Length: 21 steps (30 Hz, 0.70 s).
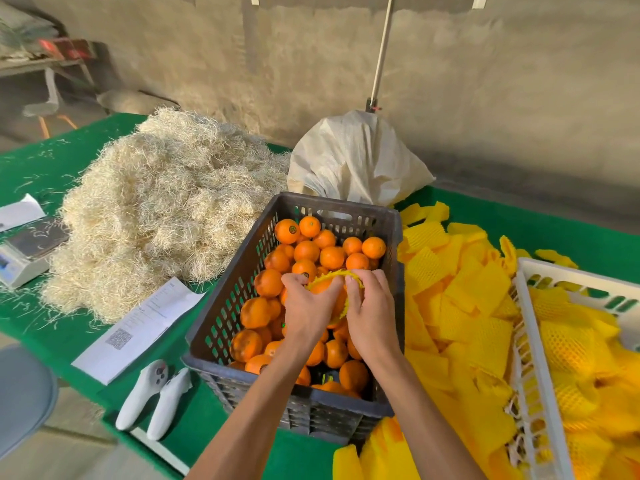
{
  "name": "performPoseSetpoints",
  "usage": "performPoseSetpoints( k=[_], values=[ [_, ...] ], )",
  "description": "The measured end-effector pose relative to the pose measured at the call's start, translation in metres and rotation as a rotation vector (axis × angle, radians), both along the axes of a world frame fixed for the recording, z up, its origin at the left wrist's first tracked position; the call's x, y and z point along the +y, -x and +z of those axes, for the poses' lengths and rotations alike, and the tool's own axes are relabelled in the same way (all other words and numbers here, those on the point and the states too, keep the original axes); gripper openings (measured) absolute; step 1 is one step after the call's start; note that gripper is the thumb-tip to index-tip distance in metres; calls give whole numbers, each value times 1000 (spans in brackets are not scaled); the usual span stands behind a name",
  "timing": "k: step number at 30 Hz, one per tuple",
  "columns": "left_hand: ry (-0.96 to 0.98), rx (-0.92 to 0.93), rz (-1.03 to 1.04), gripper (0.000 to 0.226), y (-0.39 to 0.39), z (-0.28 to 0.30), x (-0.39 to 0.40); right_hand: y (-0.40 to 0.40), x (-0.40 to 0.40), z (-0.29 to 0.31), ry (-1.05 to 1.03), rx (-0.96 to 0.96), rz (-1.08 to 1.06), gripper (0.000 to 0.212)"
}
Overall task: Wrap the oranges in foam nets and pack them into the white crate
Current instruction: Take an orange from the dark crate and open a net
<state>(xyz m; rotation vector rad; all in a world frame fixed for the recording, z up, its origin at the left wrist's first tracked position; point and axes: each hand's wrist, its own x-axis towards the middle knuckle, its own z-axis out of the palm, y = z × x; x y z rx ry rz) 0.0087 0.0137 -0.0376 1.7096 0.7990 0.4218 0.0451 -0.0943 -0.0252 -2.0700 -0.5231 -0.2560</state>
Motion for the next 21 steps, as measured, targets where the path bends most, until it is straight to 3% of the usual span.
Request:
performPoseSetpoints(
  k=[2,5,7,11,15,18,21],
  values=[
    [191,31,-72,72,-2,6,-1,-1,2,2,-57,3,-2,26],
    [637,2,-315,43,-2,15,6,-9,0,4,-70,19,-45,25],
    [750,-67,-402,39,0,13,13,-16,-5,6,-79,47,-80,27],
    [498,-49,-395,49,-5,14,10,-25,-20,7,-98,37,-66,26],
    [145,-116,-227,34,-24,24,-11,-18,-40,9,-55,-180,-48,20],
    [-101,-119,-240,46,-39,32,-45,-20,-64,9,-55,-288,-134,19],
    [-147,-135,-308,56,-55,39,-81,-21,-97,13,-75,-274,-229,20]
  ],
)
